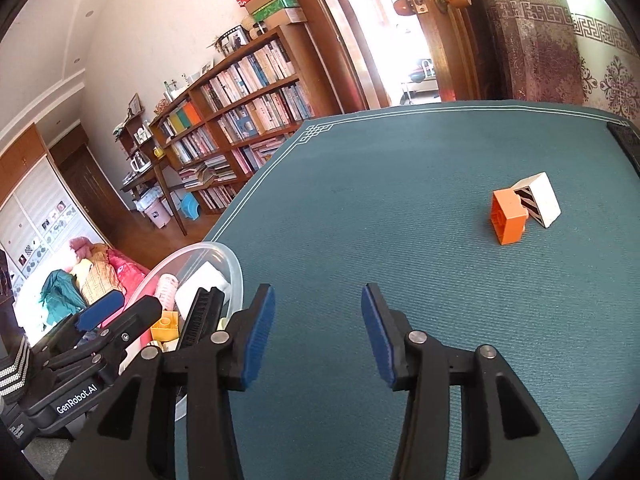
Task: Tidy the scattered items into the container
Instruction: 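Move both tools back over the table toward the orange brick, then grasp the orange brick with the left tool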
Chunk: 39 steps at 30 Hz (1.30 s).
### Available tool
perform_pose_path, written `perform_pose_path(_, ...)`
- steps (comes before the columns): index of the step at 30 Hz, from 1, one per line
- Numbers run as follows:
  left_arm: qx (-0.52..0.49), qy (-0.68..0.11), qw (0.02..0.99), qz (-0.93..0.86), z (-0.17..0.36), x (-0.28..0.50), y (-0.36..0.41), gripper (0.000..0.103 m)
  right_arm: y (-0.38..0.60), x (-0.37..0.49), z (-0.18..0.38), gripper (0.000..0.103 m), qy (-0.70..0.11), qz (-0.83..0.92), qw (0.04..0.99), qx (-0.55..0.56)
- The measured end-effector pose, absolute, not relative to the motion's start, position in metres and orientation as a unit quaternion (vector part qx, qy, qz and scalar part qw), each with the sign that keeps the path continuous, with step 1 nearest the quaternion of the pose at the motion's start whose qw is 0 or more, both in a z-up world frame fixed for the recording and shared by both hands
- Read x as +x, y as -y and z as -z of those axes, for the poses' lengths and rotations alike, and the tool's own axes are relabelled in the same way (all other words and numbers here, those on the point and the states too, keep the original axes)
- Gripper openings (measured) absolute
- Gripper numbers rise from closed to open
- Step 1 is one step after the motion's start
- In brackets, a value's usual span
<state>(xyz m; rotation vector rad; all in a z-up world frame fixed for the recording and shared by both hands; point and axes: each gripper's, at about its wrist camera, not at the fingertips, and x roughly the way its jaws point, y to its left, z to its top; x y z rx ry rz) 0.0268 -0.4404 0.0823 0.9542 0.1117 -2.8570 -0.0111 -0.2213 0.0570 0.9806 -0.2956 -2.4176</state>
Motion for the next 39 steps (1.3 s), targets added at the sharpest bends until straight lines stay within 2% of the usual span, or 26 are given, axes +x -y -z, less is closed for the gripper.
perform_pose_path(6, 0.32, -0.032, 0.046, 0.946, -0.082, 0.022, 0.424, 0.082, 0.201, -0.022, -0.058, 0.05, 0.129, 0.895, 0.233, 0.358)
perform_pose_path(14, 0.326, -0.011, 0.014, 0.945, -0.082, 0.012, 0.394, 0.082, 0.145, -0.048, -0.062, 0.05, 0.168, 0.913, 0.155, 0.338)
perform_pose_path(25, 0.332, 0.004, -0.018, 0.943, -0.082, -0.004, 0.359, 0.082, 0.112, -0.068, -0.058, 0.05, 0.151, 0.93, 0.089, 0.324)
perform_pose_path(39, 0.348, -0.008, -0.083, 0.934, -0.077, -0.044, 0.302, 0.082, 0.074, -0.089, -0.044, 0.05, 0.162, 0.923, 0.064, 0.343)
